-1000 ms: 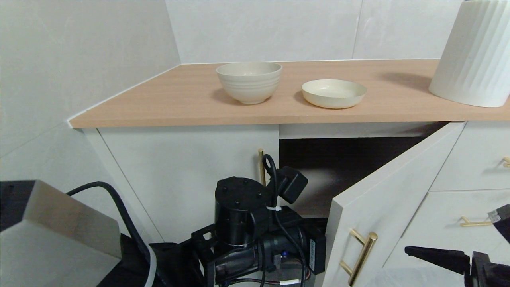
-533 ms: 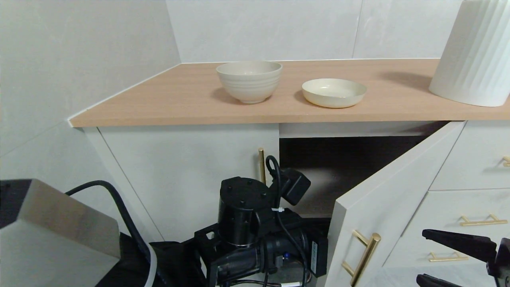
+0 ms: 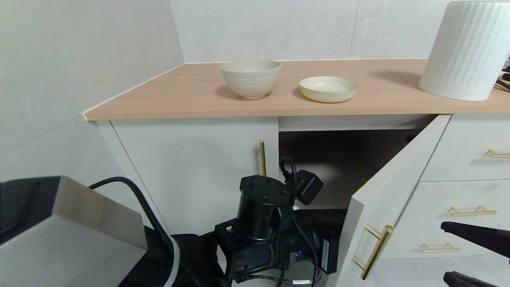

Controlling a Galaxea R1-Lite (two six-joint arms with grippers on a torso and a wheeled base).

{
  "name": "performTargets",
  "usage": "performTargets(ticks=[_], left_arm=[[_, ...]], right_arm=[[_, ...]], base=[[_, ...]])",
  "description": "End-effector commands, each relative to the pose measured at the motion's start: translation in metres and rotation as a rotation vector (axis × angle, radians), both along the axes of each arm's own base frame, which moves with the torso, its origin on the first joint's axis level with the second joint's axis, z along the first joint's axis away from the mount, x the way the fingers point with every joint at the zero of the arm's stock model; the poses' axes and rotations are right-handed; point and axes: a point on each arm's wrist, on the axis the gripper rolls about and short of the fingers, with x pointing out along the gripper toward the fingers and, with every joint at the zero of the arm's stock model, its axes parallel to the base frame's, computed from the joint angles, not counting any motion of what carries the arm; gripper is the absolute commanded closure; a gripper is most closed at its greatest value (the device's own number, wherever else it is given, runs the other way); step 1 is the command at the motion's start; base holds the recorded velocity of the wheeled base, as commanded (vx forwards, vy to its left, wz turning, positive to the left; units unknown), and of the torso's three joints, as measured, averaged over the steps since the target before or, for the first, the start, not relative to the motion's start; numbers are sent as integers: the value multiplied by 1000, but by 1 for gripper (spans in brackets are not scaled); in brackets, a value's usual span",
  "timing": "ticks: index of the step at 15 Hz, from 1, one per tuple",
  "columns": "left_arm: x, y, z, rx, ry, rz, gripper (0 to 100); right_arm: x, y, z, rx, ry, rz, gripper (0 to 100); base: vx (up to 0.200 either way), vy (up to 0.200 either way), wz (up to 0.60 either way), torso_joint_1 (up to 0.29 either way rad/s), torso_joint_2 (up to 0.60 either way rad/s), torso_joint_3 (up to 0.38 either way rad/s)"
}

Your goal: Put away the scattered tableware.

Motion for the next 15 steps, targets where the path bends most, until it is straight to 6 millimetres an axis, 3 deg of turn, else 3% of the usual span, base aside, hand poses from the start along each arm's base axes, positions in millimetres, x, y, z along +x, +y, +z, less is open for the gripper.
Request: performTargets(ticks=[1,3,8,15], left_arm=[[4,-3,6,-6,-9,17,100],[5,-4,9,-6,-12,25,100],[9,-10,12,3,-6,25,100],[26,-32,8,18,8,25,100]], right_arm=[[-1,-1,3,11,-16,0,0],[-1,-2,6,17,-25,-15,0],[-2,-4,11,31,-46,-21,0],[-5,-8,31,85,-115,-46,0]], base=[[0,0,0,0,0,0],[0,0,0,0,0,0],[-200,0,0,5,3,0],[0,0,0,0,0,0]])
